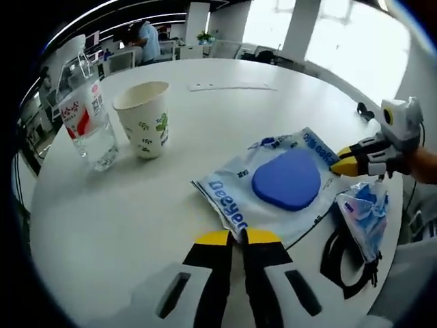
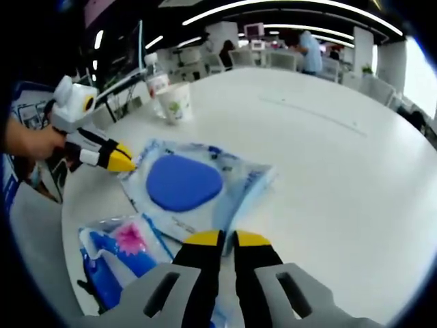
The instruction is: Arrange the tabletop items into an orderly group along one side of the table until the central work area is clear of visible clutter.
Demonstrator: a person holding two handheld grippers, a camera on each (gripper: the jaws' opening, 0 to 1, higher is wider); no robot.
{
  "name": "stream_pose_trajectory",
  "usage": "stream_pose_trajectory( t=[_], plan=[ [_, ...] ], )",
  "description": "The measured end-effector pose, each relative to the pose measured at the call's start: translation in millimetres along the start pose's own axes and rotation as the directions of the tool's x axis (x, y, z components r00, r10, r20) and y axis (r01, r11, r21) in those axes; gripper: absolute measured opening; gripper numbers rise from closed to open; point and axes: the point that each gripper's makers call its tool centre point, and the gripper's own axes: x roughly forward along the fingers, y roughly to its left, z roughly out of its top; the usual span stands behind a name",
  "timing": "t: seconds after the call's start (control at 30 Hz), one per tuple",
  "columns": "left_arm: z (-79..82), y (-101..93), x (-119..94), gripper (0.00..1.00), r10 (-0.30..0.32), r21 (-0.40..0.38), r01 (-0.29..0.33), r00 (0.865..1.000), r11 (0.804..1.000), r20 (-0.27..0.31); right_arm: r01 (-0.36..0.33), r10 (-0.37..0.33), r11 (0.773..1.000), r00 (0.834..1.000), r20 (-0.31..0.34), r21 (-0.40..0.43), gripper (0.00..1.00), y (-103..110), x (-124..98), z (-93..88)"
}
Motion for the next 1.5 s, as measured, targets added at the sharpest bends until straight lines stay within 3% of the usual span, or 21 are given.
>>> stream_pose_trajectory(
  t=[0.3,1.5],
  plan=[
    [11.5,0.1,1.3,0.00,0.008,0.089,-0.008,1.000,0.996,0.004,0.004,-0.004,0.999,1.000,0.008,-0.037,0.00,2.0,-4.8,5.8],
    [80.8,8.1,21.8,0.00,-0.003,0.180,-0.014,0.996,0.983,0.094,0.081,-0.079,0.996,0.995,0.061,-0.033,0.00,-29.0,-9.8,37.7]
  ],
)
